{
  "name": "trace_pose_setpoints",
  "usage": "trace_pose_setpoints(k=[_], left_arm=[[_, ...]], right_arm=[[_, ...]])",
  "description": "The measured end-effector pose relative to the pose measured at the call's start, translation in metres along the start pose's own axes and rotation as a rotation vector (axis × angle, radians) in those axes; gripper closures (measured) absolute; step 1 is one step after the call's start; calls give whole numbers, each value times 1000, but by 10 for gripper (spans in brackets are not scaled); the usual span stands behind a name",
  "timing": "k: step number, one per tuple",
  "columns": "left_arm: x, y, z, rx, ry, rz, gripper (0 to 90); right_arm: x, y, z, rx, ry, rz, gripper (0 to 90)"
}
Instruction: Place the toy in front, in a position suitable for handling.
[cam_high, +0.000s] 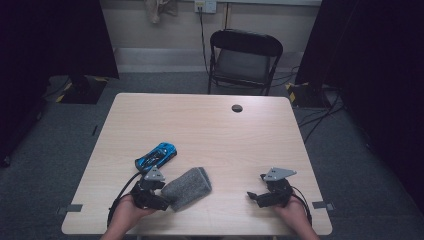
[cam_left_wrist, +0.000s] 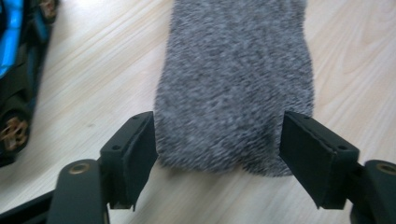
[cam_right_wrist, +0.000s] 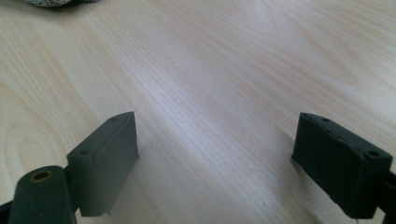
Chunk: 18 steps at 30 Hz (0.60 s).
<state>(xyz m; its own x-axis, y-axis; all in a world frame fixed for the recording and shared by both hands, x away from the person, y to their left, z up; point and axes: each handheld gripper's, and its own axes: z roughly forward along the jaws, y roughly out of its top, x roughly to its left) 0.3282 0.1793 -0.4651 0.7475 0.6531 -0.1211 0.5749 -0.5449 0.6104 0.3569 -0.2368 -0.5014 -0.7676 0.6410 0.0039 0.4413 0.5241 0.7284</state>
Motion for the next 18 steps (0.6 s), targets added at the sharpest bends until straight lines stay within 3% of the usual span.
trace_pose_setpoints(k=[2, 3, 4, 5, 8, 12, 18], left_arm=[[-2, 1, 4, 8, 4, 28, 412], [-3, 2, 6, 12, 7, 41, 412], [-4, 3, 7, 22, 2, 64, 546], [-5, 5, 8, 23, -1, 90, 546], [-7, 12, 13, 23, -11, 126, 623], [-11, 27, 26, 23, -43, 170, 646], [-15, 48, 44, 24, -82, 201, 680]], right_arm=[[0, 0, 0, 0, 0, 0, 134], [0, 0, 0, 0, 0, 0, 134], [0, 0, 0, 0, 0, 0, 134], [0, 0, 0, 0, 0, 0, 134], [0, 0, 0, 0, 0, 0, 133], [0, 0, 0, -2, 1, 2, 133], [0, -1, -1, -1, 2, 2, 133]])
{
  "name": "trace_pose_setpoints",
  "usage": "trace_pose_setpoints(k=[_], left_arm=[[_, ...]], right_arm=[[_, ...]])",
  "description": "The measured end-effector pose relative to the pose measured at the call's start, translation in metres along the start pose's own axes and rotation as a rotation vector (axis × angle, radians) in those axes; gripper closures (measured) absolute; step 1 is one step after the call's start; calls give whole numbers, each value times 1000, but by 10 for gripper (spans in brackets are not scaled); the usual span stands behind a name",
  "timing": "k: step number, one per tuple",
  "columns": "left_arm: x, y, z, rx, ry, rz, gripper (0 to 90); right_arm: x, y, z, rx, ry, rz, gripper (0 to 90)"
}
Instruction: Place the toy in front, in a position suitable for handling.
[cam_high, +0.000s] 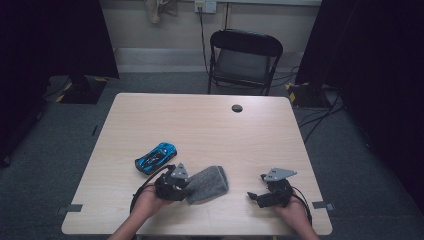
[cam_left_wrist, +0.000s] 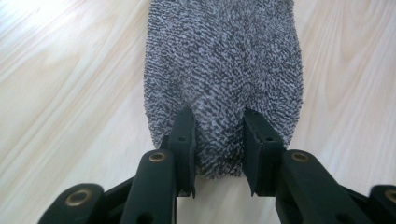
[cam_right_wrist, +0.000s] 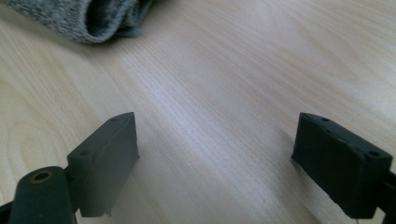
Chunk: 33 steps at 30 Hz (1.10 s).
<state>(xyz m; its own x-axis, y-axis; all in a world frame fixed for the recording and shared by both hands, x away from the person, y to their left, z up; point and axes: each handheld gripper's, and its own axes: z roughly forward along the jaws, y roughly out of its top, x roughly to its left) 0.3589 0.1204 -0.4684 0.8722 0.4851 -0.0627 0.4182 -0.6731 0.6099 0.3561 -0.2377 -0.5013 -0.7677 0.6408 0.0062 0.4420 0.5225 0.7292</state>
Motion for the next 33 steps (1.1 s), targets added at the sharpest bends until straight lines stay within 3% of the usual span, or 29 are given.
trace_pose_setpoints(k=[8, 10, 12, 13, 14, 16, 18, 25, 29, 33], left_arm=[[3, 19, 14, -5, -6, 22, 703], [5, 21, 15, -10, -8, 3, 683], [7, 21, 15, -15, -15, -23, 486], [8, 21, 14, -15, -5, -57, 486], [10, 20, 13, -15, 6, -88, 385], [14, 15, 7, -20, 10, -145, 296], [16, 8, 0, -19, 15, -163, 266], [12, -23, -19, 13, 29, -152, 246], [9, -35, -20, 20, 28, -151, 242], [7, -42, -18, 19, 30, -142, 225]], right_arm=[[0, 0, 0, 0, 0, 0, 133], [0, 0, 0, 0, 0, 0, 133], [0, -1, -1, 1, 0, -1, 133], [0, -1, -1, 1, 0, -1, 133], [0, -1, -1, 1, 0, -2, 133], [0, -1, -1, -1, 4, -1, 134], [-1, -1, -1, -1, 6, -3, 135], [0, 11, -5, 51, 27, -26, 156], [7, 28, -6, 20, 55, -71, 156], [15, 56, -1, -58, 137, -123, 161]])
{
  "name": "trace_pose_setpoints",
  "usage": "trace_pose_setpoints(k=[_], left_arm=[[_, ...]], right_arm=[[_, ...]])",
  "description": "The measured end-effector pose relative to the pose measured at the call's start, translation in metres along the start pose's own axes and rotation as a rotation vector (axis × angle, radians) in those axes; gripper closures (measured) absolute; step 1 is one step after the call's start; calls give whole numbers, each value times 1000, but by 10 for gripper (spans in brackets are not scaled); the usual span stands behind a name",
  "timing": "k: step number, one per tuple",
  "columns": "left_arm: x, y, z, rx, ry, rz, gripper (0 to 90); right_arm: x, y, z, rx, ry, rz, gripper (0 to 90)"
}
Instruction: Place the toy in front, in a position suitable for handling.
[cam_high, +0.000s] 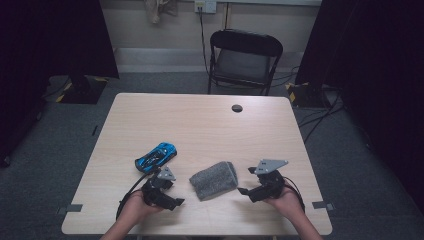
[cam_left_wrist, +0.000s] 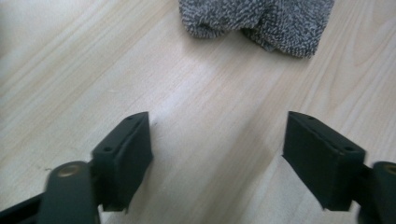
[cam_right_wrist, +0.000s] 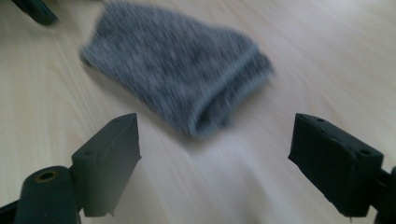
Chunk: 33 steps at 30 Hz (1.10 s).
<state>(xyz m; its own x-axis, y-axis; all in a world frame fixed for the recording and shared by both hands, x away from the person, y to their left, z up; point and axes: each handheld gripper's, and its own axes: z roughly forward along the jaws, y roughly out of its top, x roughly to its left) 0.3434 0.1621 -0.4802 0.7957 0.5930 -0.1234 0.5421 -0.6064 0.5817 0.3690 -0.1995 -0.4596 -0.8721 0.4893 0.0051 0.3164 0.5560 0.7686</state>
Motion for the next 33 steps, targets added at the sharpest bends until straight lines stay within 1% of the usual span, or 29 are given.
trace_pose_setpoints(k=[1, 2, 3, 5, 6, 7, 8, 9, 11, 12, 14, 15, 16, 17, 18, 20, 23, 26, 28, 29, 30, 31, 32, 33], left_arm=[[-1, 0, 0, 2, 6, 6, 225], [-2, 0, 1, 4, 15, 26, 222], [-3, -1, 2, -5, 21, 44, 212], [-4, -3, 3, -13, 28, 79, 187], [-4, -4, 3, -12, 25, 91, 172], [-5, -4, 4, -18, 26, 93, 172], [-5, -5, 4, -19, 26, 91, 168], [-5, -5, 3, -20, 26, 85, 168], [-4, -6, 3, -23, 19, 82, 168], [-3, -6, 3, -24, 16, 80, 169], [-3, -6, 3, -24, 15, 84, 169], [-3, -6, 3, -23, 16, 86, 169], [-3, -5, 3, -21, 17, 86, 169], [-3, -5, 3, -18, 17, 86, 169], [-3, -5, 3, -17, 16, 86, 169], [-3, -5, 2, -14, 13, 84, 169], [-2, -5, 2, -14, 11, 79, 173], [-2, -5, 1, -14, 14, 75, 175], [-2, -5, 1, -10, 16, 81, 178], [-2, -5, 1, -7, 19, 82, 179], [-2, -5, 1, -7, 19, 83, 180], [-2, -5, 1, -9, 18, 83, 180], [-2, -5, 1, -8, 18, 81, 182], [-2, -5, 1, -8, 18, 80, 185]], right_arm=[[1, 7, 3, -11, 11, -22, 164], [2, 11, 5, -11, 18, -36, 163], [3, 19, 10, -8, 36, -58, 163], [4, 28, 19, 13, 53, -88, 163], [6, 36, 30, 33, 85, -120, 163], [6, 36, 30, 33, 85, -120, 163], [7, 39, 35, 38, 102, -132, 163], [8, 41, 41, 41, 123, -148, 168], [10, 46, 49, 45, 126, -189, 171], [10, 49, 53, 36, 143, -201, 175], [9, 55, 59, 37, 160, -206, 177], [9, 57, 62, 42, 160, -210, 177], [8, 59, 65, 55, 170, -204, 177], [7, 61, 73, 78, 175, -199, 177], [7, 61, 73, 78, 175, -199, 177], [5, 59, 80, 112, 177, -204, 177], [4, 53, 89, 149, 177, -210, 186], [7, 48, 93, 166, 150, -204, 219], [9, 44, 94, 151, 128, -190, 262], [9, 43, 93, 145, 122, -176, 282], [9, 41, 93, 130, 110, -157, 324], [10, 40, 92, 122, 100, -144, 372], [11, 38, 90, 109, 90, -121, 438], [11, 36, 89, 99, 78, -110, 526]])
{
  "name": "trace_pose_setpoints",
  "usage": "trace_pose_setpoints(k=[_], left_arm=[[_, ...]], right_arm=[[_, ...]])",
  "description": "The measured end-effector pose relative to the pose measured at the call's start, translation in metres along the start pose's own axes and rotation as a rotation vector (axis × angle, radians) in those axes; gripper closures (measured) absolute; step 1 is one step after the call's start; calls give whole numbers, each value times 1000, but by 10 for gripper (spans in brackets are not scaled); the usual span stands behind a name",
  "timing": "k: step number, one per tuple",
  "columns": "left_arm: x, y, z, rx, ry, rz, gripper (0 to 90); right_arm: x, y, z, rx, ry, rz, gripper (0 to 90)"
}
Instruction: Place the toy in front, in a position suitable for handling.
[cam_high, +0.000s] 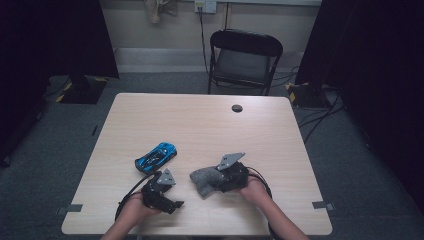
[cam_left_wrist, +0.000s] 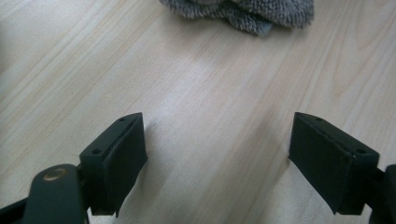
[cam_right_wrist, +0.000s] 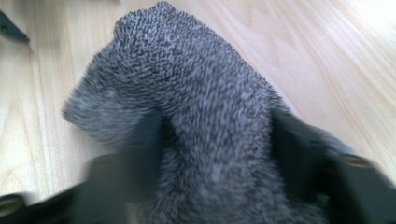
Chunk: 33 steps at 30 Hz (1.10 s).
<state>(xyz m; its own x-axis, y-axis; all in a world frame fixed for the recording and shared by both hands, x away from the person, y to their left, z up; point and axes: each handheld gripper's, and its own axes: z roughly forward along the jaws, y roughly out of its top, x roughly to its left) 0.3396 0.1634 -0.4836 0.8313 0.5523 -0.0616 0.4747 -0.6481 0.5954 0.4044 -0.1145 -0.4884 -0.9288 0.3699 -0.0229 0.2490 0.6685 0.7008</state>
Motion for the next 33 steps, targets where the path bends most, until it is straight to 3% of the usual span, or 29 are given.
trace_pose_setpoints(k=[4, 7, 10, 12, 16, 24, 26, 33], left_arm=[[1, 0, 0, -1, -3, -9, 199], [1, 0, -1, -2, -1, -8, 203], [2, 0, -1, -5, -5, -14, 215], [3, 0, -1, -5, -6, -22, 216], [3, 1, -1, -4, -6, -22, 216], [4, 2, -1, 8, -3, -20, 216], [4, 2, -1, 7, -6, -21, 216], [4, 3, 0, 9, -6, -20, 218]], right_arm=[[2, -2, -6, -3, -55, 65, 667], [3, -3, -8, -5, -71, 81, 679], [-2, -7, -18, -13, -94, 148, 684], [-3, -8, -21, -10, -105, 156, 684], [-14, -16, -38, -20, -154, 204, 683], [-43, -42, -77, -41, -268, 369, 683], [-51, -50, -84, -39, -302, 413, 684], [-66, -70, -90, 8, -395, 497, 685]])
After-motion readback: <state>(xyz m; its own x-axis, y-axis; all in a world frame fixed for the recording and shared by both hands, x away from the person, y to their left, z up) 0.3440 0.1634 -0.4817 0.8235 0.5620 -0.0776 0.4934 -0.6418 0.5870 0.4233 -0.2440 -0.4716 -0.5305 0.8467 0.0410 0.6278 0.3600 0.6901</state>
